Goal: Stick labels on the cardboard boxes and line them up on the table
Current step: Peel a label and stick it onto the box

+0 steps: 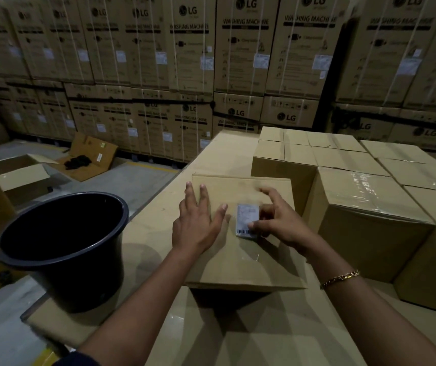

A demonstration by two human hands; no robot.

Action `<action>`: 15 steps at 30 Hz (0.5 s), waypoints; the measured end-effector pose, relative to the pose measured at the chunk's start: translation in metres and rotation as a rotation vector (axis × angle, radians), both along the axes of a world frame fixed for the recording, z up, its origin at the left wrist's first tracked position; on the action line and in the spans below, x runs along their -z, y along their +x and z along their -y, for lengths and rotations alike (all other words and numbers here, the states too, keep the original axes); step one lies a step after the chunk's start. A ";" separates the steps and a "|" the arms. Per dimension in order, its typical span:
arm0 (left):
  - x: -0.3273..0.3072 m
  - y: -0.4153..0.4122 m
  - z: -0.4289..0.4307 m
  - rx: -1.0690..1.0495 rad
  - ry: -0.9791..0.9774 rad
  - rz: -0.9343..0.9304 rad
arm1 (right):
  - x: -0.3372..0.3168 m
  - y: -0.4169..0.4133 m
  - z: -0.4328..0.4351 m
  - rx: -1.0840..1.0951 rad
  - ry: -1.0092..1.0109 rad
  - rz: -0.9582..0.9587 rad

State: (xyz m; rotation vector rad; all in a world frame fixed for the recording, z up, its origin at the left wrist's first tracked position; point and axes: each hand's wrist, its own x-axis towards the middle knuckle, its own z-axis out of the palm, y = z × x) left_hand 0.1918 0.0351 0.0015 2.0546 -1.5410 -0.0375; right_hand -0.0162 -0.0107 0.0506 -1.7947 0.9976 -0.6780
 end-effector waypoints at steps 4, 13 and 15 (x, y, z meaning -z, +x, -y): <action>-0.001 0.003 0.011 -0.016 0.063 0.062 | 0.013 -0.006 -0.006 -0.020 -0.202 -0.248; -0.004 0.019 0.045 0.036 0.146 -0.019 | -0.014 -0.022 -0.028 0.075 0.090 0.341; -0.005 0.024 0.049 0.079 0.167 -0.053 | -0.019 -0.034 -0.025 0.224 -0.006 0.322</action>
